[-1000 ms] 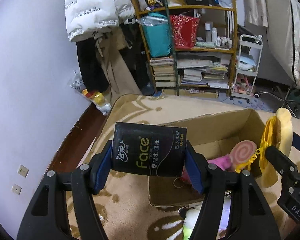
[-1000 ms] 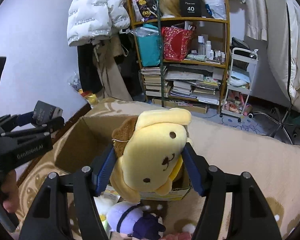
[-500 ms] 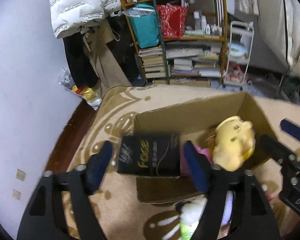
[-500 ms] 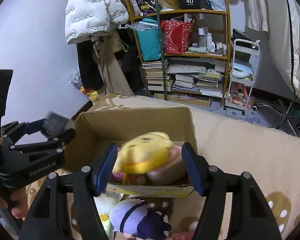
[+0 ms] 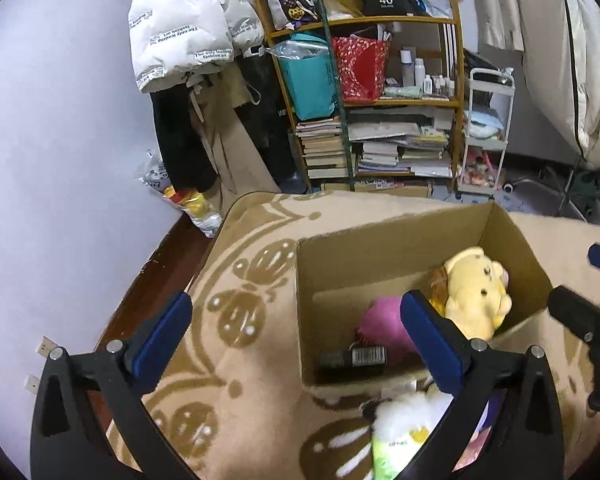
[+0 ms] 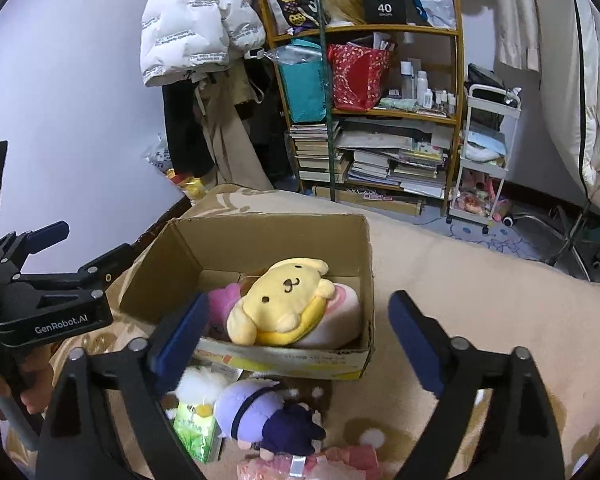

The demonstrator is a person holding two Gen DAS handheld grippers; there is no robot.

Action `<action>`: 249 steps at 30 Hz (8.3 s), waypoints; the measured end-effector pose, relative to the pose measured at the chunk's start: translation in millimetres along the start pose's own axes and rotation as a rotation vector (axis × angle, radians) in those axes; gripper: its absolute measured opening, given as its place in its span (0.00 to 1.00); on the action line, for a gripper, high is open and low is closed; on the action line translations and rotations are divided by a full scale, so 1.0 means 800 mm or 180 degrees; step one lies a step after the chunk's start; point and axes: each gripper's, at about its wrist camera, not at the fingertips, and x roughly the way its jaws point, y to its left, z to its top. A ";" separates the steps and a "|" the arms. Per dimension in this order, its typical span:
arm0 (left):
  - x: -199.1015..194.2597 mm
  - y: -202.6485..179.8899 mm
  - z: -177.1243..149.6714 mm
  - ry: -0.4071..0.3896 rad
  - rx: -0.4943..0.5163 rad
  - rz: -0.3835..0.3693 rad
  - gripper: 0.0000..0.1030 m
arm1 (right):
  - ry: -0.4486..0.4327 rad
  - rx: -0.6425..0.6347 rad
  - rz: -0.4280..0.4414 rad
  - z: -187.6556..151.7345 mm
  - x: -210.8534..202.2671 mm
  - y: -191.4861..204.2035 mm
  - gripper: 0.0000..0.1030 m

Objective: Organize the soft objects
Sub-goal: 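Open both grippers to drop the dog and tissue pack into the box, then lower both grippers toward the green tissue pack and the white-haired doll, then grasp the green tissue pack with left gripper while right gripper grasps the doll, then lift the green pack and doll and carry both over the box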

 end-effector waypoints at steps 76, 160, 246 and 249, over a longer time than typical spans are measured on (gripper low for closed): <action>0.061 -0.041 -0.196 0.1155 -0.0388 -0.0500 1.00 | 0.1049 0.0571 -0.0093 -0.126 0.064 -0.021 1.00; -0.059 -0.008 -0.174 0.0620 -0.0326 -0.0262 0.50 | 0.0242 0.0715 0.0597 -0.068 -0.055 -0.006 0.04; -0.007 -0.005 -0.018 -0.0057 -0.0138 -0.0156 0.51 | 0.0262 0.1318 0.1068 0.005 0.014 -0.028 0.47; 0.006 -0.014 -0.007 0.0000 -0.0149 -0.0221 0.51 | 0.0241 0.1437 0.1071 0.011 0.029 -0.039 0.48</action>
